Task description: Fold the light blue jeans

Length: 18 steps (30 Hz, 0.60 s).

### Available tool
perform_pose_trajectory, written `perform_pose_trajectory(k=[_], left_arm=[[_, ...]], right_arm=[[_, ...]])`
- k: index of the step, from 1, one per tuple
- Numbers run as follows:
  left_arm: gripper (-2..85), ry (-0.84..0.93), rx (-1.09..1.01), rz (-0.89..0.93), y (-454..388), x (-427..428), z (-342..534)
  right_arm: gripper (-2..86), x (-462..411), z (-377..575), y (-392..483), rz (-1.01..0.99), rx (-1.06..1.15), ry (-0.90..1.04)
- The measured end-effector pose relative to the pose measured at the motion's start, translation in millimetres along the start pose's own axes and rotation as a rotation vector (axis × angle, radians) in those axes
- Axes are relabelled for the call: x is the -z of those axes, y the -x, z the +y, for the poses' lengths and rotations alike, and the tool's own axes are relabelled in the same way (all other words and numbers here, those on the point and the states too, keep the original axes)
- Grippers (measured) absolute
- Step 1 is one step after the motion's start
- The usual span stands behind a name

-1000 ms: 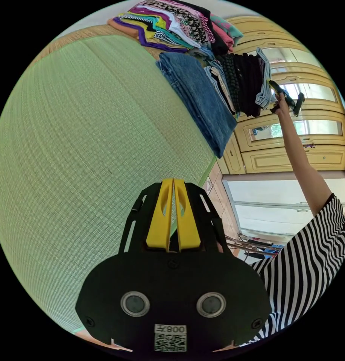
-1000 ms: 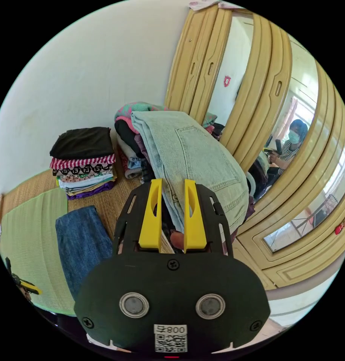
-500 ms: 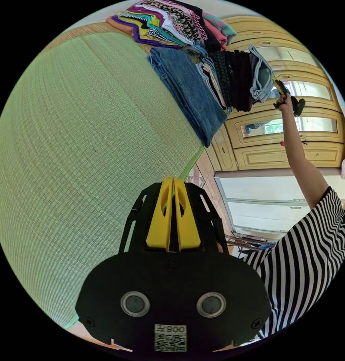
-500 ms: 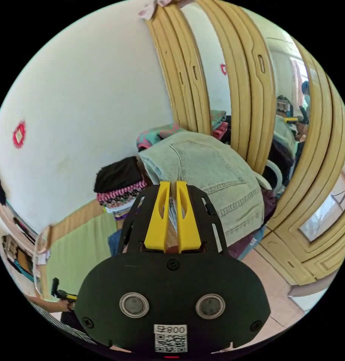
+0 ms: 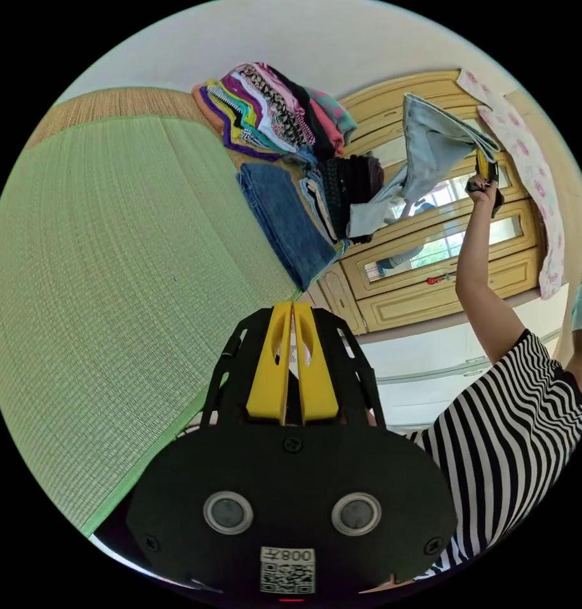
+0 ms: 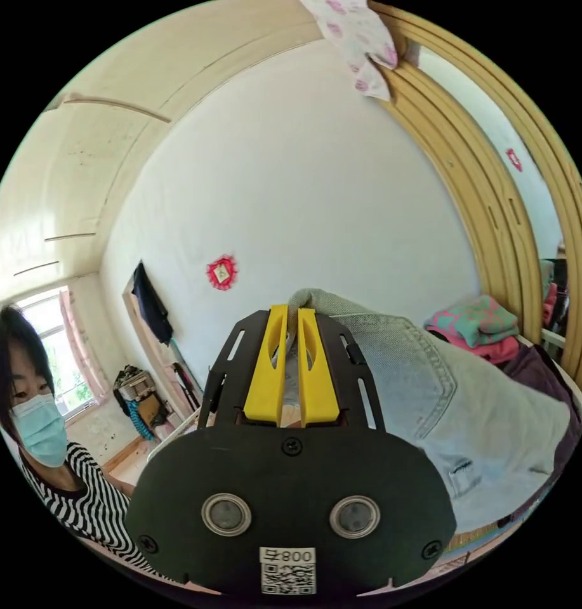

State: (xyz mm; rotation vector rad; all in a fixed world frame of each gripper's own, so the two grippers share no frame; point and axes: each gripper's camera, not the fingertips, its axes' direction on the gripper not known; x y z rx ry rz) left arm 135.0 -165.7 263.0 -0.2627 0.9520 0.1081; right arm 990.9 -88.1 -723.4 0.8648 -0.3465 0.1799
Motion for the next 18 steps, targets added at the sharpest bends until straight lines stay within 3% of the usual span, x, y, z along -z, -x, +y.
perform_pose_trajectory(k=[9, 13, 18], left_arm=[[10.6, -0.352, -0.324, -0.002, -97.3, 211.1, 99.2], [15.6, -0.549, -0.496, -0.201, -161.5, 307.3, 165.5], [18.4, -0.704, -0.428, -0.425, -173.6, 391.7, 268.5]], right_arm=[[1.0, -49.1, -0.5, 121.2, -0.266, 0.084, -0.038], [1.0, -123.8, 48.0, 163.4, -0.407, 0.053, 0.122], [1.2, -227.8, 126.3, 215.5, -0.544, 0.013, 0.319]])
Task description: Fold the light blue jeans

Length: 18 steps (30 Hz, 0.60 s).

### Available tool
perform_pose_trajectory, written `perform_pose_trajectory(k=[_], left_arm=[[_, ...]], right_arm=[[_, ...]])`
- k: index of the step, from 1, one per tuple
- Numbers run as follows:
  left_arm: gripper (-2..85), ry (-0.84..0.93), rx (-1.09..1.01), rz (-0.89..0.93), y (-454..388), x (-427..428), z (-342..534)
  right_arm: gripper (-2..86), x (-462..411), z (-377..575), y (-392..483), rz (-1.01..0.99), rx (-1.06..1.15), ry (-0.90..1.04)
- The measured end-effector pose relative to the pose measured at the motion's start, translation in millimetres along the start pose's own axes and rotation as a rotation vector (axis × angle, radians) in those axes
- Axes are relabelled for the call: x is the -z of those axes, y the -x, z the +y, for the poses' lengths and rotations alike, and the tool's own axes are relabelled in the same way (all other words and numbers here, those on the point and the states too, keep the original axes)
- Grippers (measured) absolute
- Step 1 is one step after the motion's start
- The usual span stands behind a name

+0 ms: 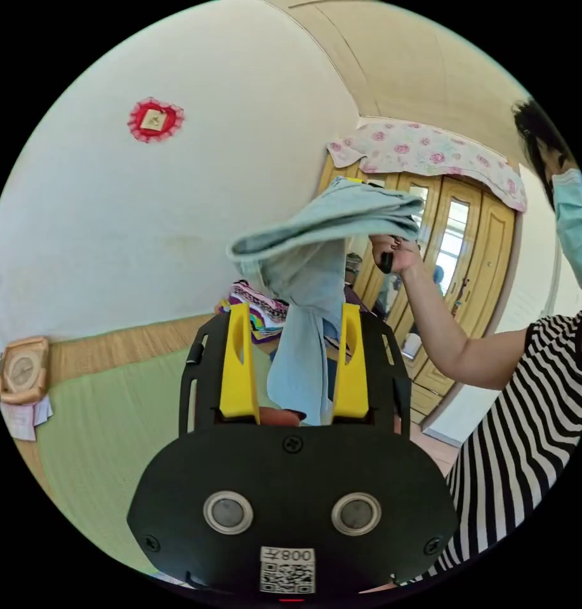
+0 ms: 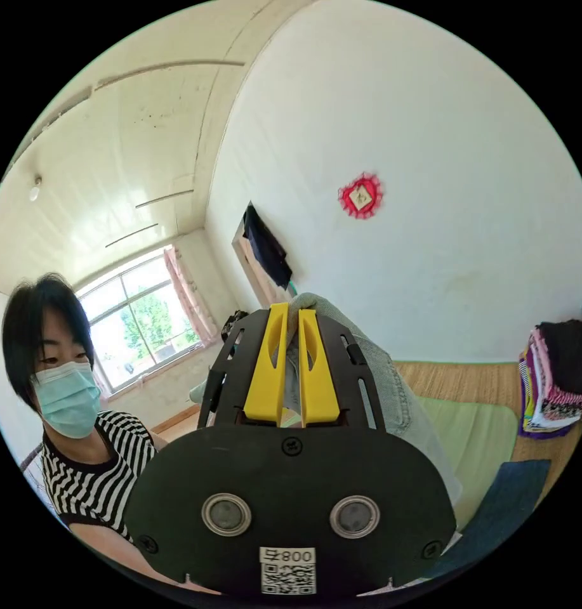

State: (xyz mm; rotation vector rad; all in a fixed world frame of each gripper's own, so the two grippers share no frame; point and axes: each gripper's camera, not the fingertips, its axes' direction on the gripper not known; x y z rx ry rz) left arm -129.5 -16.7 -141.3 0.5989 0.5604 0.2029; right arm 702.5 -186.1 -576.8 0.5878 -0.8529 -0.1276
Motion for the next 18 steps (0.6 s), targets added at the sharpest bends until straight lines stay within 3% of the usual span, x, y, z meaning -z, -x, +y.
perform_pose_trajectory(k=[5, 12, 18], left_arm=[[19.5, -0.029, 0.118, -0.230, 38.4, 131.9, 47.3], [16.7, -0.039, 0.167, -0.301, 85.6, 259.7, 83.0], [9.8, 0.016, 0.078, -0.359, 99.5, 342.4, 102.6]], right_arm=[[1.2, -128.5, 38.3, -15.5, -0.133, -0.074, 0.125], [1.3, -248.0, 72.8, -24.8, -0.163, -0.090, 0.235], [1.7, -325.7, 98.3, -49.0, -0.199, -0.127, 0.263]])
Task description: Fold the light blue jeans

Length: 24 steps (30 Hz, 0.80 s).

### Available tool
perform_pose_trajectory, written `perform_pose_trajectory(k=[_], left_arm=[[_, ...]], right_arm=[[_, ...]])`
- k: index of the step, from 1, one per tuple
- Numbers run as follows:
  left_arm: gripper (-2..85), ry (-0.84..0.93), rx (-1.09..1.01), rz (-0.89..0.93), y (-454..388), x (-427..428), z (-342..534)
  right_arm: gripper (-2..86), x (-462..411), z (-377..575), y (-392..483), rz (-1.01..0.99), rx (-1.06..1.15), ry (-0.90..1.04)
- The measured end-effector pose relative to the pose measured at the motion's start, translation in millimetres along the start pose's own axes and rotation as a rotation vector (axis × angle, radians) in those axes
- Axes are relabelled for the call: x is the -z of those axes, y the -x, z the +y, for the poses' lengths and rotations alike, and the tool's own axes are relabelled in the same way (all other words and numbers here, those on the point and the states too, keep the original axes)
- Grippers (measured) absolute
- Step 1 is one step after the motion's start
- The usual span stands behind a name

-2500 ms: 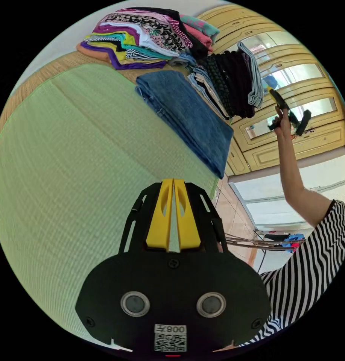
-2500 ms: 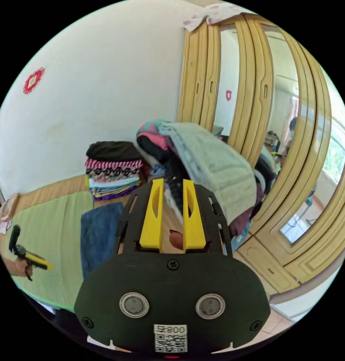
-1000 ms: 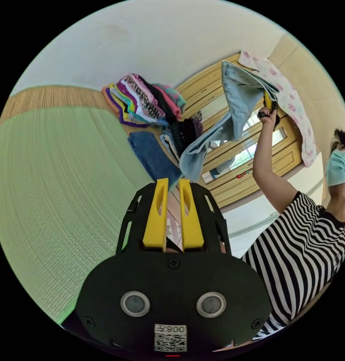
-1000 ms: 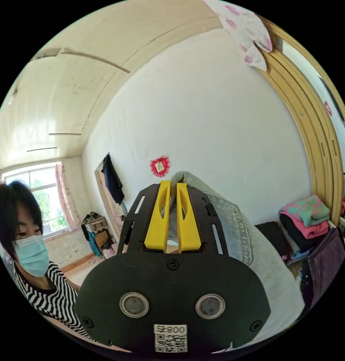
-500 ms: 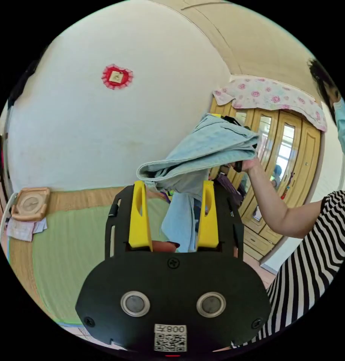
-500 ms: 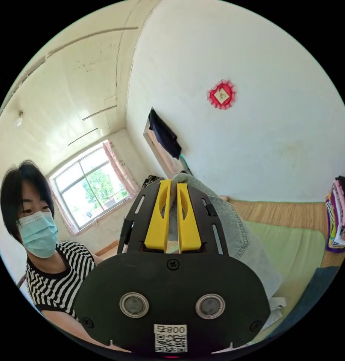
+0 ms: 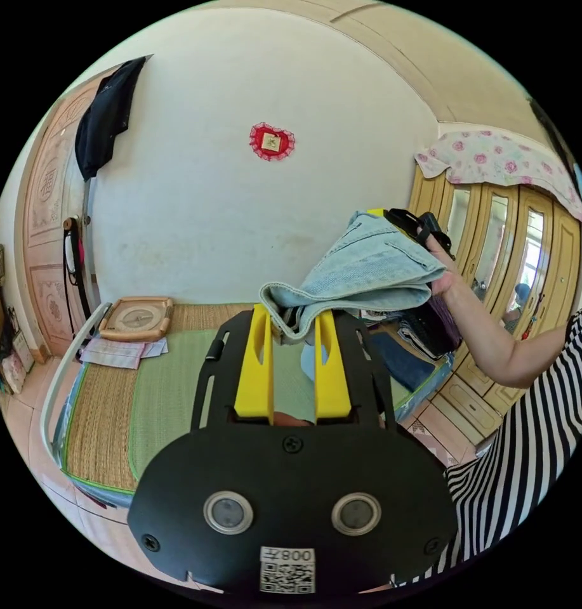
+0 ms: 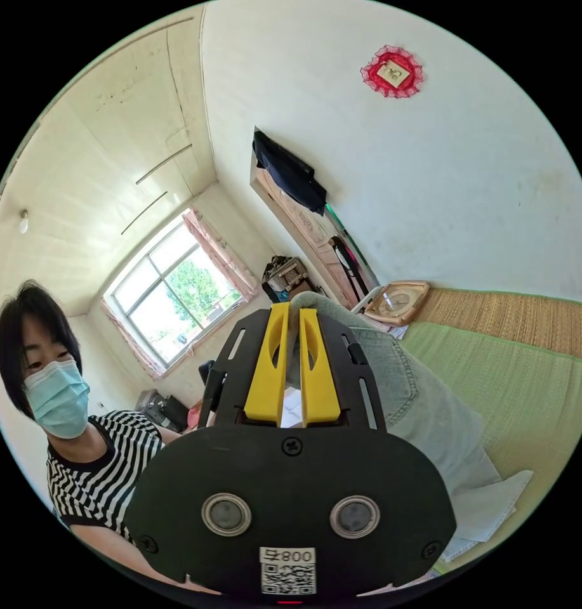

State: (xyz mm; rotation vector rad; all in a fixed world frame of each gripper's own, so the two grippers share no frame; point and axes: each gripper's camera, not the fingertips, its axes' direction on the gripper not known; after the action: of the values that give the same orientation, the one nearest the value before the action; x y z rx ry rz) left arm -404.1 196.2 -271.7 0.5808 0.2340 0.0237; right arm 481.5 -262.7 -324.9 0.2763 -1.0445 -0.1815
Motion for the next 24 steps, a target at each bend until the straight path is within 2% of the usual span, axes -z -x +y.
perform_pose_trajectory(k=[3, 6, 10, 15, 17, 19, 24], left_arm=[[7.7, -0.024, 0.019, 0.016, 30.7, 35.7, 10.4], [6.7, 0.007, 0.144, 0.009, 84.1, 57.6, 27.3], [6.1, 0.117, 0.487, 0.043, 192.3, 53.0, 88.6], [6.3, 0.247, 0.878, -0.055, 296.5, 53.1, 205.5], [6.7, 0.182, 1.079, -0.057, 334.5, 70.4, 266.4], [6.7, 0.157, 1.163, -0.087, 353.0, 83.9, 296.0], [7.0, 0.199, 1.182, -0.149, 382.2, 96.3, 326.2]], right_arm=[[2.2, -39.3, -1.2, -25.3, 0.009, -0.022, 0.035], [3.1, -89.8, -0.3, -65.4, 0.018, -0.048, 0.150], [3.5, -160.1, 44.5, -142.0, 0.069, -0.147, 0.354], [1.7, -143.8, 132.5, -228.2, 0.370, -0.316, 0.320], [2.7, -129.3, 187.2, -264.1, 0.472, -0.427, 0.326], [4.0, -125.7, 229.7, -286.0, 0.532, -0.513, 0.340], [7.2, -137.6, 327.3, -333.0, 0.566, -0.742, 0.310]])
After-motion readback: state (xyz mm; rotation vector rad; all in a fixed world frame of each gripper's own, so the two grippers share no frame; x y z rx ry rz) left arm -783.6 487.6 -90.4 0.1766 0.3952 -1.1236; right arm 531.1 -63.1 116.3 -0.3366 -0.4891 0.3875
